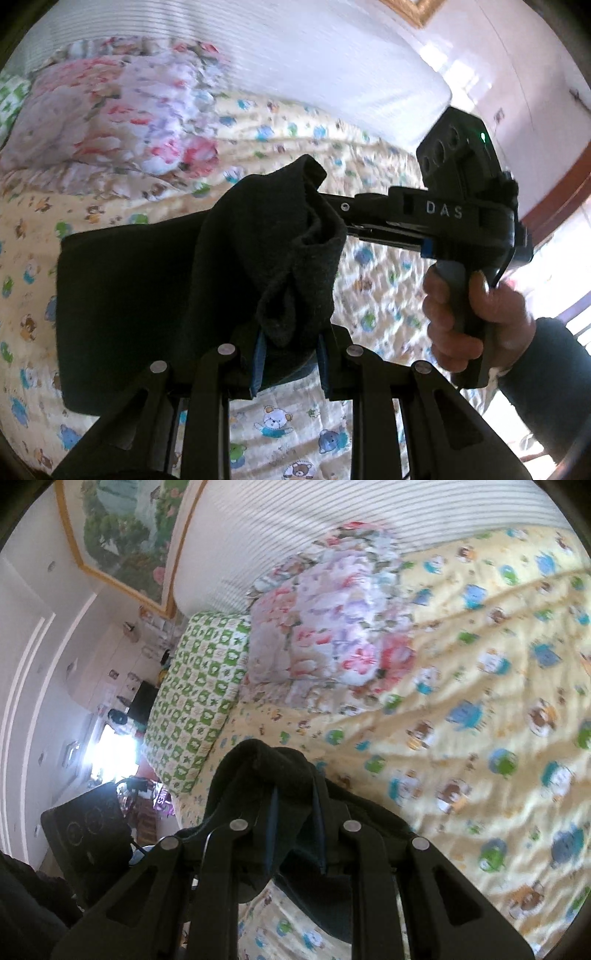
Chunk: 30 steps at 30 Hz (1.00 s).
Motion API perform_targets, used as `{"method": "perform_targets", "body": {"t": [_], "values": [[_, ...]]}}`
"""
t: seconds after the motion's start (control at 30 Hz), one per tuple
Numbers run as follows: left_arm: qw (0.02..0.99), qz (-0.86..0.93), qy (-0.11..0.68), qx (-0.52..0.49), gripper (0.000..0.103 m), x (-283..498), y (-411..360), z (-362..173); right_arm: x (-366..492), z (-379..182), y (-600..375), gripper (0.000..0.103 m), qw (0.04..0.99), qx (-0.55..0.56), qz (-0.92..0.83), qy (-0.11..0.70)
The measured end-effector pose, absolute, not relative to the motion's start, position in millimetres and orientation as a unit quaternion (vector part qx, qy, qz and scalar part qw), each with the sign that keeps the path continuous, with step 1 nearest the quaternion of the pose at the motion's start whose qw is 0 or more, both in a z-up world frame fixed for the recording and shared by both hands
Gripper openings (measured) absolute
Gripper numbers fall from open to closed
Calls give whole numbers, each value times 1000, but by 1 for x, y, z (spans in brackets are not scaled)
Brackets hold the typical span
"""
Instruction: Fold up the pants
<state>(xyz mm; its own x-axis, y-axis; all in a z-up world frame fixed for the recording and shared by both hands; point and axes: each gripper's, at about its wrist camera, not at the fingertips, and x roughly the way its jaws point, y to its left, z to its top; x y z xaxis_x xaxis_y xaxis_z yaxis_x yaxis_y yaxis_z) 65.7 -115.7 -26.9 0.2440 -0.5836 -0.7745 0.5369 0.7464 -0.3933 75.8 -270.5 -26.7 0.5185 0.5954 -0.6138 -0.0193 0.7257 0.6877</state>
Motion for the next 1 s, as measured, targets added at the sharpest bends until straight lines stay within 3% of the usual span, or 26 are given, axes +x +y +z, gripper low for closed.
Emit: {"method": "perform_targets", "body": {"t": [0.37,0.43,0.5,0.83,0.9,1.0], "values": [[766,-363,531,-3,31,64,-128,-59,56,-62,-297,20,801,331,105,488],[760,-371,534,-9,35,63,-126,-57,52,-59,-300,20,803,333,98,485],[749,-385,539,-24,46,64,-123,-56,49,-54,-301,20,808,331,89,480],[750,-383,535,-58,46,67,-68,-33,33,-15,-292,21,838,326,51,434],[762,-367,530,-65,46,75,-51,-27,32,-5,-284,28,847,314,41,427],[776,-338,527,-77,47,90,-25,-25,35,7,-264,54,861,280,27,423]]}}
